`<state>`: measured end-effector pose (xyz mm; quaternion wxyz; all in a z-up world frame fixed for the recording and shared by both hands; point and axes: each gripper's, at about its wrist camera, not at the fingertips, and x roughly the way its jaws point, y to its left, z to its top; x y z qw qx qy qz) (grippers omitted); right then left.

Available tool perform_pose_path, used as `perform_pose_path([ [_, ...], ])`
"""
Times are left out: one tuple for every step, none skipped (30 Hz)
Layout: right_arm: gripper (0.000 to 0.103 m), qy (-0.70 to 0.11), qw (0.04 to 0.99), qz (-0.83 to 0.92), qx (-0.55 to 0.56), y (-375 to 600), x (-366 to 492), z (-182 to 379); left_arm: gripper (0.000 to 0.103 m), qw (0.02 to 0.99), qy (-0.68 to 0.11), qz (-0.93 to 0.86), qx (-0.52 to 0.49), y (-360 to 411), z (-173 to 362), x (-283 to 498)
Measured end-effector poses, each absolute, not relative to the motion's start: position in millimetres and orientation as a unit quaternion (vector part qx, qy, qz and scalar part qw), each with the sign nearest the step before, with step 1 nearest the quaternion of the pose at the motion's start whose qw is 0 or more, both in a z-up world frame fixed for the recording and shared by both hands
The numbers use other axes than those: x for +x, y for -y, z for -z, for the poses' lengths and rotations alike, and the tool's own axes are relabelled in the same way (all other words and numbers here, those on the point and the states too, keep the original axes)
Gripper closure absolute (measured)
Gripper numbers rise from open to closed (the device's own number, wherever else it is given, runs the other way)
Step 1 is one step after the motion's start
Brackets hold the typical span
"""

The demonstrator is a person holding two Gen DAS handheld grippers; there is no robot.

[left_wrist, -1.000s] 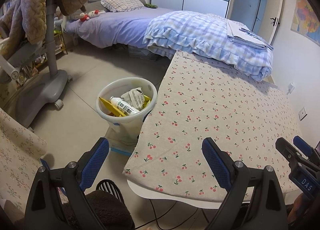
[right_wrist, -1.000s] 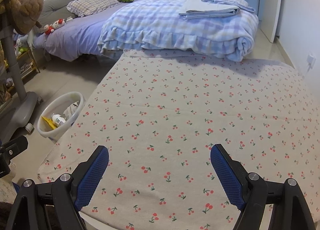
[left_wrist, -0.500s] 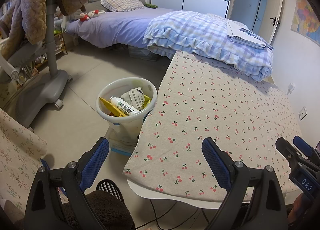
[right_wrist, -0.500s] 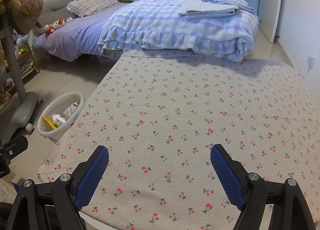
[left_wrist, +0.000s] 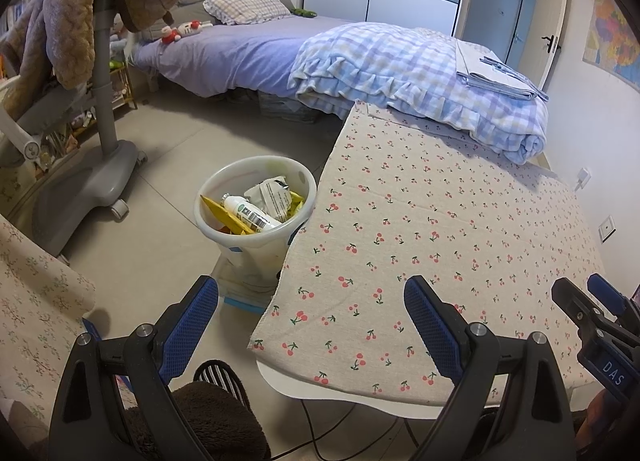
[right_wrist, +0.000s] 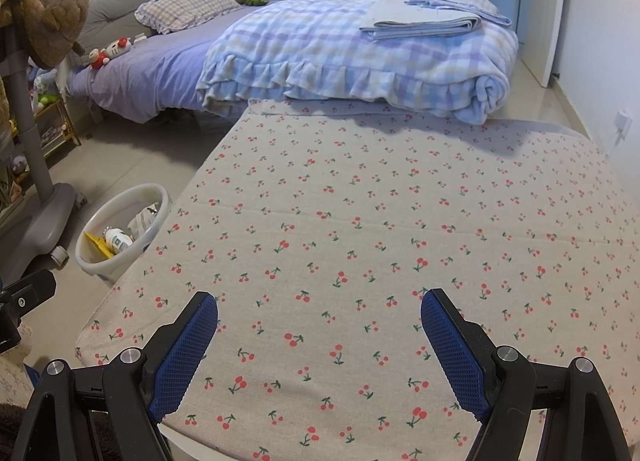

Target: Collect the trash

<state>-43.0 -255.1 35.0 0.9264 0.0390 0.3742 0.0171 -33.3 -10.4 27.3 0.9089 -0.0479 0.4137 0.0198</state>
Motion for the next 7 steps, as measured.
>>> perform_pose_path([
  [0.016, -0.374, 0.926, -0.017, 0.039, 255.0, -43.0, -34.9, 0.007, 0.909, -0.413, -0.020, -0.048, 10.0, -27.4, -33.3],
  [0.016, -0.374, 0.926, -0.017, 0.039, 254.9, -43.0, -34.8, 0.007, 0.909, -0.413, -0.020, -0.047, 9.9, -27.3, -33.0],
  [0.016, -0.375, 0.926, -0.017, 0.039, 254.9, -43.1, -34.8, 0.007, 0.910, -0.413, -0.020, -0.047, 9.9, -27.5, -33.1],
  [0.016, -0.375, 0.926, -0.017, 0.039, 254.7, -43.0, -34.8, 0.007, 0.910, -0.412, -0.019, -0.046, 9.9, -27.6, -33.3],
  [0.016, -0.375, 0.926, -0.018, 0.039, 254.3, -42.9, -34.6, 0.007, 0.910, -0.411, -0.020, -0.046, 9.7, -28.0, -33.5],
  [0.016, -0.376, 0.926, -0.018, 0.038, 254.2, -42.7, -34.1, 0.007, 0.910, -0.411, -0.021, -0.045, 9.6, -28.1, -33.6],
  [0.016, -0.377, 0.925, -0.019, 0.039, 254.1, -42.3, -33.2, 0.007, 0.910, -0.412, -0.017, -0.046, 9.8, -28.2, -33.3],
])
